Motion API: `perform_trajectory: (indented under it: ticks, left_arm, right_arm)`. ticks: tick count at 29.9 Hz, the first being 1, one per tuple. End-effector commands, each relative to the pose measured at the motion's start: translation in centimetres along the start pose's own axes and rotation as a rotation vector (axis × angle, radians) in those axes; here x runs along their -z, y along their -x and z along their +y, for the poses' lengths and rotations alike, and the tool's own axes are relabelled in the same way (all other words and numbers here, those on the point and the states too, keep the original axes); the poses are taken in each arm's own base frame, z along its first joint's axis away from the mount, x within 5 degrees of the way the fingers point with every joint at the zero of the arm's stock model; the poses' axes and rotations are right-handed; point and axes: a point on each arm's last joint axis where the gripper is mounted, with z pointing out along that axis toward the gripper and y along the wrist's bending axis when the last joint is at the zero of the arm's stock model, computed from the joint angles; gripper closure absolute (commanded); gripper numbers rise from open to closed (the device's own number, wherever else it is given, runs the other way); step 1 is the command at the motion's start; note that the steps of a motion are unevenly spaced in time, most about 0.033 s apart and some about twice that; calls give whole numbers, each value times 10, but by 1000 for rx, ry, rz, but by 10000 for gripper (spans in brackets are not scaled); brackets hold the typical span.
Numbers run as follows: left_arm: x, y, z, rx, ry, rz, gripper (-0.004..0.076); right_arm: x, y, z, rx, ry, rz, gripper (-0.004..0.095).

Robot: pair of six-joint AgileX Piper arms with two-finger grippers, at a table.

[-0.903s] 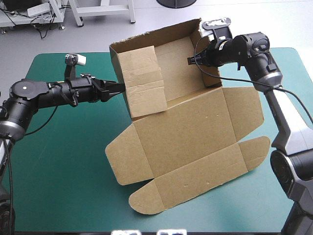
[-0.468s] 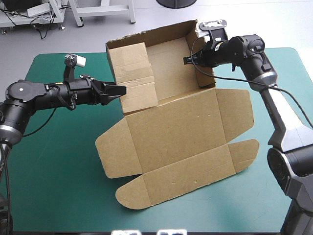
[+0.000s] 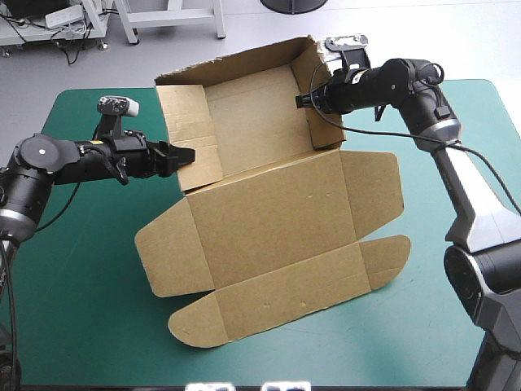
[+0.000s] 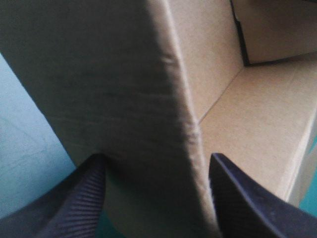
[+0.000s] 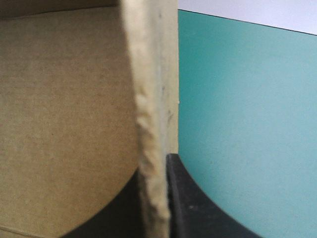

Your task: Fold the box

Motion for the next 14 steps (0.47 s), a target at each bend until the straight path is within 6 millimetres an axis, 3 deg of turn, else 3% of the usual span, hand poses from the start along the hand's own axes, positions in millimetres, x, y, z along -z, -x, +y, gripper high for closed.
perform_trajectory:
  ticks: [1, 10, 14]
  left_arm:
    - [17, 17, -12, 31, 24, -143, 286]
    - [20, 28, -12, 102, 60, -268, 290]
    - [13, 30, -21, 61, 74, -299, 375]
  right_arm:
    - [34, 20, 20, -39, 94, -146, 926]
    - [33, 19, 29, -59, 144, -141, 926]
    - [28, 15, 41, -10, 97, -122, 926]
